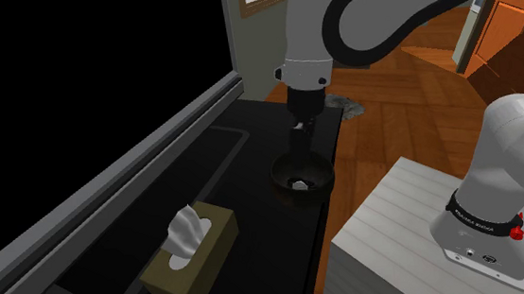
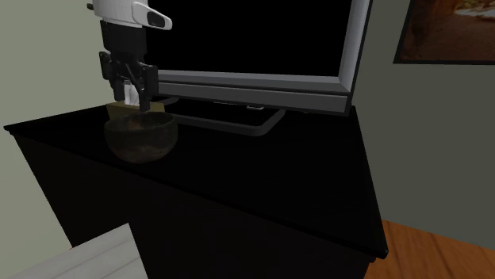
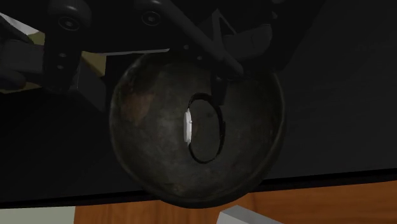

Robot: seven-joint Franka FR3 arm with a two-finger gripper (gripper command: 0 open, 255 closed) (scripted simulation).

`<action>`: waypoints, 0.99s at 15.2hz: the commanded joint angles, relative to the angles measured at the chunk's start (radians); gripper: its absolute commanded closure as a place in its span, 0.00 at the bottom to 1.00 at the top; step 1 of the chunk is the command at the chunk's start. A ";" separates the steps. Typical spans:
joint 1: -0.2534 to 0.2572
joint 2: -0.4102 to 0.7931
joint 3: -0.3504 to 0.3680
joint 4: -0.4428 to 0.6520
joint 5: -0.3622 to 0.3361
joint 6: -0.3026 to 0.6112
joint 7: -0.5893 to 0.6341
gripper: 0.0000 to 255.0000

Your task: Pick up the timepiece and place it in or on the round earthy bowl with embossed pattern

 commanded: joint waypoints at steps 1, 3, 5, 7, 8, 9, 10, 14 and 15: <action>0.000 0.000 0.000 0.000 0.000 0.000 0.000 0.00; 0.000 0.000 0.000 0.000 0.000 0.000 0.000 0.00; -0.007 -0.023 -0.014 0.047 -0.012 -0.071 0.003 0.00; -0.013 -0.037 -0.026 0.093 -0.022 -0.133 0.006 0.00; -0.013 -0.037 -0.026 0.093 -0.022 -0.133 0.006 0.00; -0.013 -0.038 -0.027 0.093 -0.022 -0.133 0.006 0.00; -0.013 -0.037 -0.027 0.093 -0.022 -0.133 0.006 0.00; -0.013 -0.037 -0.027 0.093 -0.022 -0.133 0.006 0.00; -0.013 -0.037 -0.027 0.093 -0.022 -0.133 0.006 0.00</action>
